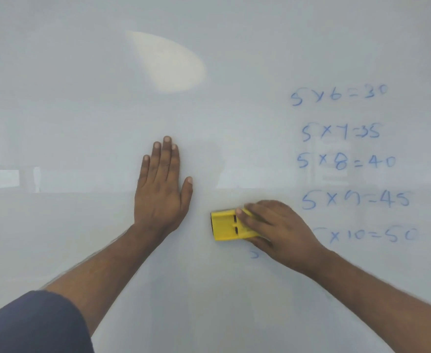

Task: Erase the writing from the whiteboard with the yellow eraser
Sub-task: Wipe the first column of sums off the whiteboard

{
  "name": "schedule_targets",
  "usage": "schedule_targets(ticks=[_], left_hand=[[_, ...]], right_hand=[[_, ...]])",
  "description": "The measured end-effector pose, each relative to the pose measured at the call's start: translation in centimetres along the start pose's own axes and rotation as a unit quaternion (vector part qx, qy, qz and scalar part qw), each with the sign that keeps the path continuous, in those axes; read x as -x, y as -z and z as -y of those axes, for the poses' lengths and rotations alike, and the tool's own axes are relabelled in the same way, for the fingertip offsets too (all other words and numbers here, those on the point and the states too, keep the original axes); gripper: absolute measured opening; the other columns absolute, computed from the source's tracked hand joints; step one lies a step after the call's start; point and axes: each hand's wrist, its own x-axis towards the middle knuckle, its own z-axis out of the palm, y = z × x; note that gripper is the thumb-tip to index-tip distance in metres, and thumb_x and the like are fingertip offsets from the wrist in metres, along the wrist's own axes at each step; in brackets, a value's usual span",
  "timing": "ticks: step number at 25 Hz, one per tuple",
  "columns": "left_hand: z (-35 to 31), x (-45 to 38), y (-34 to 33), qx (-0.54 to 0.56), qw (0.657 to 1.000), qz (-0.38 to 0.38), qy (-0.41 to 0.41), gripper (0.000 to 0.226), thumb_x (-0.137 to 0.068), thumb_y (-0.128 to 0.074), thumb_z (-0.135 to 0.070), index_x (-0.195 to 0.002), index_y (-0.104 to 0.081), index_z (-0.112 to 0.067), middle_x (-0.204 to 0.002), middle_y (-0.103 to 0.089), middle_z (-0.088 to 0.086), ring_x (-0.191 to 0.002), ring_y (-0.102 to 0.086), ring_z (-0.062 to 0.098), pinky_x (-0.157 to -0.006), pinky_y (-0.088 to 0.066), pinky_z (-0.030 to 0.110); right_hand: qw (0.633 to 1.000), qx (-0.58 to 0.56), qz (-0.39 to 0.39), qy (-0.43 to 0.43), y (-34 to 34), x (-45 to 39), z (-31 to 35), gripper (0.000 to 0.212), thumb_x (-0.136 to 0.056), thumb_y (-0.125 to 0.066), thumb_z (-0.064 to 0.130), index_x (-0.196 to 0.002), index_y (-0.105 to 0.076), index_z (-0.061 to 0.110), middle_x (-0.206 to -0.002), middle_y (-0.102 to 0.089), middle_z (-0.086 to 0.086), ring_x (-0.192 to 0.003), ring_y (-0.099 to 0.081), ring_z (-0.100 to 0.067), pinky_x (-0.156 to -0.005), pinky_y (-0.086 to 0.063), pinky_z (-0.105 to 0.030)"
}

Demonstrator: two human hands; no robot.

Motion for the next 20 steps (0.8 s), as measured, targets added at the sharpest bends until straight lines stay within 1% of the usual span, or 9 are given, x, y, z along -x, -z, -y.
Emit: schedule_targets(ticks=[2,3,5,7,9,11,14,17,20], left_hand=[[-0.5,-0.1,-0.4,-0.011,1.0,-0.01,0.012,0.068,-0.104,-0.032,-0.04,-0.16,-0.017,-0.004,-0.17,-0.011,0.011,-0.158,-0.007,0.025,-0.129,-0.01,0.045],[-0.5,-0.1,-0.5,-0.018,1.0,-0.016,0.012,0.068,-0.104,-0.031,-0.04,-0.16,-0.018,-0.004,-0.17,-0.012,0.011,-0.158,-0.007,0.025,-0.129,-0.01,0.045],[-0.5,0.0,-0.7,-0.027,0.999,-0.024,0.007,0.067,-0.104,-0.031,-0.039,-0.16,-0.018,-0.004,-0.17,-0.012,0.012,-0.158,-0.008,0.025,-0.128,-0.01,0.045],[-0.5,0.0,-0.8,-0.033,0.999,-0.028,0.001,0.067,-0.104,-0.032,-0.038,-0.16,-0.018,-0.004,-0.17,-0.013,0.012,-0.158,-0.009,0.026,-0.128,-0.011,0.046],[-0.5,0.1,-0.8,-0.034,0.999,-0.029,-0.005,0.066,-0.105,-0.032,-0.037,-0.16,-0.018,-0.004,-0.17,-0.013,0.012,-0.158,-0.009,0.026,-0.128,-0.011,0.046],[-0.4,0.1,-0.8,-0.028,0.999,-0.028,-0.005,0.065,-0.105,-0.031,-0.037,-0.16,-0.018,-0.005,-0.17,-0.013,0.011,-0.158,-0.009,0.025,-0.128,-0.011,0.045],[-0.5,0.3,-0.8,-0.031,0.999,-0.022,-0.007,0.066,-0.105,-0.03,-0.038,-0.16,-0.017,-0.005,-0.17,-0.012,0.01,-0.158,-0.008,0.025,-0.129,-0.01,0.045],[-0.5,0.4,-0.8,-0.032,0.999,-0.023,-0.009,0.066,-0.105,-0.03,-0.038,-0.161,-0.016,-0.006,-0.17,-0.012,0.011,-0.158,-0.008,0.025,-0.129,-0.01,0.045],[-0.4,0.8,-0.7,-0.027,0.999,-0.015,-0.01,0.066,-0.105,-0.028,-0.038,-0.161,-0.014,-0.006,-0.17,-0.01,0.01,-0.158,-0.006,0.025,-0.129,-0.008,0.044]], right_hand=[[0.998,0.028,0.031,0.04,1.2,0.6,-1.9,0.046,-0.096,-0.054,0.038,-0.134,-0.055,0.012,-0.118,-0.065,-0.013,-0.102,-0.062,-0.033,-0.092,-0.048,-0.04],[0.998,0.037,0.028,0.034,1.7,-0.1,-3.1,0.048,-0.095,-0.056,0.038,-0.135,-0.055,0.012,-0.118,-0.065,-0.014,-0.102,-0.062,-0.034,-0.091,-0.048,-0.041],[0.999,0.035,-0.011,-0.026,2.6,-2.5,-4.8,0.052,-0.093,-0.061,0.037,-0.137,-0.053,0.011,-0.118,-0.064,-0.016,-0.103,-0.062,-0.035,-0.09,-0.049,-0.043],[0.995,0.012,-0.048,-0.087,2.5,-5.2,-5.1,0.055,-0.092,-0.063,0.036,-0.138,-0.051,0.01,-0.118,-0.063,-0.015,-0.103,-0.06,-0.036,-0.088,-0.048,-0.045],[0.991,-0.001,-0.068,-0.113,1.7,-6.3,-4.4,0.056,-0.091,-0.063,0.036,-0.139,-0.049,0.01,-0.117,-0.062,-0.015,-0.104,-0.059,-0.036,-0.088,-0.047,-0.043],[0.993,-0.01,-0.069,-0.094,0.7,-5.2,-3.2,0.055,-0.092,-0.062,0.036,-0.138,-0.05,0.009,-0.118,-0.063,-0.016,-0.104,-0.059,-0.036,-0.09,-0.047,-0.043],[0.998,-0.02,-0.044,-0.043,-0.4,-0.6,-0.9,0.05,-0.093,-0.06,0.035,-0.136,-0.052,0.01,-0.119,-0.064,-0.015,-0.104,-0.061,-0.035,-0.092,-0.047,-0.041],[0.999,-0.035,0.012,0.003,-0.7,4.7,0.0,0.045,-0.094,-0.06,0.035,-0.134,-0.055,0.014,-0.118,-0.065,-0.01,-0.101,-0.062,-0.032,-0.091,-0.047,-0.039],[0.995,-0.016,0.066,0.077,1.0,7.5,-2.2,0.043,-0.097,-0.053,0.037,-0.134,-0.055,0.016,-0.118,-0.066,-0.008,-0.101,-0.062,-0.03,-0.092,-0.047,-0.038]])
